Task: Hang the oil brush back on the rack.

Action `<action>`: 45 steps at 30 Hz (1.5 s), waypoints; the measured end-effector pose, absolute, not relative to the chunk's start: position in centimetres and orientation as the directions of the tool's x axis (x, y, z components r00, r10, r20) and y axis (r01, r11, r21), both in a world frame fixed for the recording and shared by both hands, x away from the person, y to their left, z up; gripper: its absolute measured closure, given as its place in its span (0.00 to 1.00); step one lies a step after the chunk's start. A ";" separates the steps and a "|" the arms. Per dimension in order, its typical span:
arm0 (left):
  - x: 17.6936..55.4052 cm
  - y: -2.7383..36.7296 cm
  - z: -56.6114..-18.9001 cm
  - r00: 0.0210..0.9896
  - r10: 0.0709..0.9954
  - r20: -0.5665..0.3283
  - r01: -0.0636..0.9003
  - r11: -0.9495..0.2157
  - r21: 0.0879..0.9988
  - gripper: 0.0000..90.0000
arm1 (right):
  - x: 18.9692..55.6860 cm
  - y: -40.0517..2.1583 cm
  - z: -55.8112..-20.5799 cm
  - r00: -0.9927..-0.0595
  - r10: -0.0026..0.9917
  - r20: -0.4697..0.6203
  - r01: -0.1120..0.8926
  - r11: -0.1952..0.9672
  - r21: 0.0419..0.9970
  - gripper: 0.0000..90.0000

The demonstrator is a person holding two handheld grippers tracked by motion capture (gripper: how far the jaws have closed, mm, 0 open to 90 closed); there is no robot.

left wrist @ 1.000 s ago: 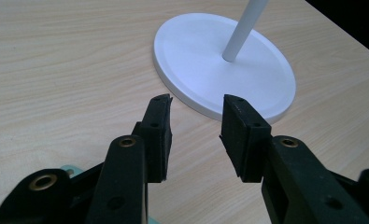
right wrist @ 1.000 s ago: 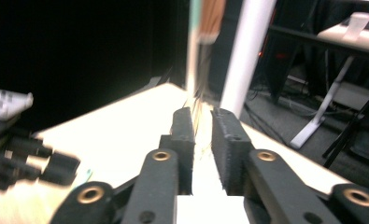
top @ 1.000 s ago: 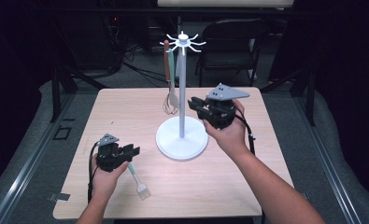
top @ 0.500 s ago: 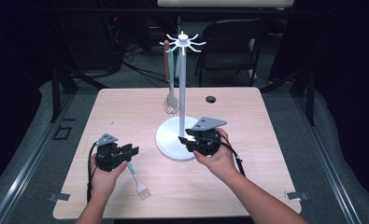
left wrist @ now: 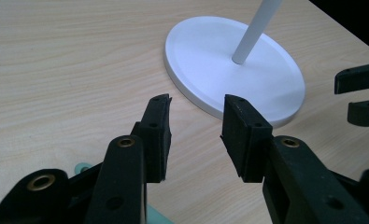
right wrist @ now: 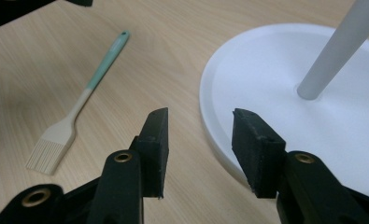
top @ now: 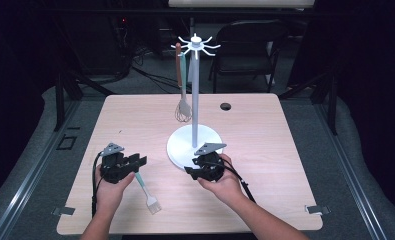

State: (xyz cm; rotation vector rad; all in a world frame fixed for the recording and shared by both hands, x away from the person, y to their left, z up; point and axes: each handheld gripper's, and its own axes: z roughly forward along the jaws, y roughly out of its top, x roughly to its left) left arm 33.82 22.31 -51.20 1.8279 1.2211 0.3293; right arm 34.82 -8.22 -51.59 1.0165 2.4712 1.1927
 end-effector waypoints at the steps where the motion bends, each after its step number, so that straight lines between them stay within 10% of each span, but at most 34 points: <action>1: 33.8 22.3 -51.2 0.479 0.844 -0.240 0.608 -0.122 0.785 0.69 | 34.8 -8.1 -51.7 -0.736 0.670 0.097 0.497 0.438 0.749 0.63; 45: 32.2 23.5 -51.2 0.447 0.868 -0.218 0.607 -0.115 0.786 0.68 | 33.3 4.9 -56.0 -0.840 0.517 0.162 0.501 0.627 0.597 0.84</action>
